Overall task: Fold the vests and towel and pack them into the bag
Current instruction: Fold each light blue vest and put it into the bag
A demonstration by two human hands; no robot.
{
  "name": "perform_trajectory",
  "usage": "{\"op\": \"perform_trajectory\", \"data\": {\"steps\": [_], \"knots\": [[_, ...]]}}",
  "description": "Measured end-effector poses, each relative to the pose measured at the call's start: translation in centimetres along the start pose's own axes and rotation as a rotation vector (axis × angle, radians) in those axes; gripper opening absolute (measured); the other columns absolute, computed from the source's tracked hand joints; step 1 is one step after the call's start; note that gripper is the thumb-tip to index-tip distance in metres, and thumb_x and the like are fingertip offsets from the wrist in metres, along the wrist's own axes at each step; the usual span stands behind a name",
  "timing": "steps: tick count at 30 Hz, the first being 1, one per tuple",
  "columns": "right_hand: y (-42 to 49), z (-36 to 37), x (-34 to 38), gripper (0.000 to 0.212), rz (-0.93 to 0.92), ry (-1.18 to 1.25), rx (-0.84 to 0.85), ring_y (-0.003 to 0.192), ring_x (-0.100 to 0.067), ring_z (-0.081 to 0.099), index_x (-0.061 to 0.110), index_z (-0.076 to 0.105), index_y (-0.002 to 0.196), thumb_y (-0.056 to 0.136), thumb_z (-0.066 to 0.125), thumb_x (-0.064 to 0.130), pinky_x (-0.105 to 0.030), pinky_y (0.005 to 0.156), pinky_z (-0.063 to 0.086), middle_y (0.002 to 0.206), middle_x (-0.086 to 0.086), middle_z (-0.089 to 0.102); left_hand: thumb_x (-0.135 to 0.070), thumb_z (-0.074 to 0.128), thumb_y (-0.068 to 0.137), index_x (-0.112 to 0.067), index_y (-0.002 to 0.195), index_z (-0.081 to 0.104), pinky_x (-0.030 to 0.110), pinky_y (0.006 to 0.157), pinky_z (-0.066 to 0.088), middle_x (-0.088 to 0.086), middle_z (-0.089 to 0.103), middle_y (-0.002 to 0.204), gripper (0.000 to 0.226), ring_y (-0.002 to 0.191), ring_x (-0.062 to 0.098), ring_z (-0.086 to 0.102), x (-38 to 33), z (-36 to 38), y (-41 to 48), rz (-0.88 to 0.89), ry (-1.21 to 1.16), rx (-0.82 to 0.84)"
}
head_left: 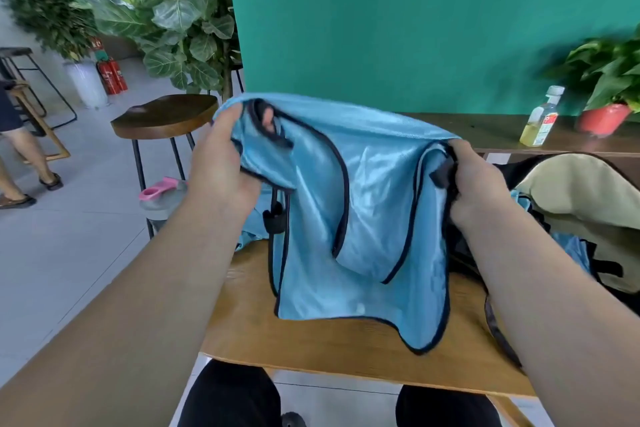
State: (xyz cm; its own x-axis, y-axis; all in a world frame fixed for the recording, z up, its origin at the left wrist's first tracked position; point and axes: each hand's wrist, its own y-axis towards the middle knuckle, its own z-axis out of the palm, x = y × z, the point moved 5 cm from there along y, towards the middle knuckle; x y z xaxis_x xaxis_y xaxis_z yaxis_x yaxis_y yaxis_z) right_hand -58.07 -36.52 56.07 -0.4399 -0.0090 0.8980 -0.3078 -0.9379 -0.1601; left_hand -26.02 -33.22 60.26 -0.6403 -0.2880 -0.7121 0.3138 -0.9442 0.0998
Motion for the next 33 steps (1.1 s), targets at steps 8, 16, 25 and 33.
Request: {"op": "perform_trajectory", "data": {"steps": [8, 16, 25, 33], "knots": [[5.6, -4.8, -7.1, 0.039, -0.180, -0.922, -0.107, 0.098, -0.028, 0.065, 0.018, 0.066, 0.132, 0.096, 0.067, 0.034, -0.038, 0.090, 0.054, 0.119, -0.007, 0.069, -0.055, 0.072, 0.094, -0.030, 0.167, 0.006, 0.046, 0.125, 0.031, -0.001, 0.031, 0.168, 0.102, 0.153, 0.022, 0.033, 9.3, -4.5, 0.4, 0.029, 1.323, 0.257], [-2.9, -6.8, -18.5, 0.064, -0.601, -1.509, 0.694, 0.148, -0.004, 0.026, 0.046, 0.051, 0.147, 0.090, 0.056, 0.075, -0.033, 0.121, 0.032, 0.153, 0.024, 0.039, -0.071, 0.052, 0.096, -0.038, 0.160, 0.036, 0.034, 0.124, 0.030, -0.019, 0.029, 0.165, 0.074, 0.153, 0.004, 0.022, 19.9, -13.6, -8.5, 0.121, 1.811, 0.944], [-2.4, -10.5, -18.8, 0.047, -0.558, -1.398, 0.209, 0.122, -0.018, 0.053, 0.031, 0.064, 0.135, 0.091, 0.073, 0.017, -0.041, 0.102, 0.050, 0.128, 0.011, 0.065, -0.036, 0.068, 0.097, -0.035, 0.109, 0.070, 0.028, 0.096, 0.048, -0.019, 0.057, 0.120, 0.013, 0.115, 0.009, 0.048, 18.7, -16.8, -7.5, 0.359, 1.741, 0.308], [-1.9, -13.6, -17.2, 0.046, -0.321, -0.888, -0.112, 0.085, -0.014, 0.065, 0.033, 0.050, 0.142, 0.102, 0.061, 0.014, -0.027, 0.065, 0.046, 0.106, 0.011, 0.067, -0.023, 0.067, 0.099, -0.038, 0.098, 0.065, 0.035, 0.064, 0.054, -0.015, 0.059, 0.081, 0.016, 0.072, 0.006, 0.057, 17.4, -18.3, -7.4, 0.228, 1.607, 0.058]]}}
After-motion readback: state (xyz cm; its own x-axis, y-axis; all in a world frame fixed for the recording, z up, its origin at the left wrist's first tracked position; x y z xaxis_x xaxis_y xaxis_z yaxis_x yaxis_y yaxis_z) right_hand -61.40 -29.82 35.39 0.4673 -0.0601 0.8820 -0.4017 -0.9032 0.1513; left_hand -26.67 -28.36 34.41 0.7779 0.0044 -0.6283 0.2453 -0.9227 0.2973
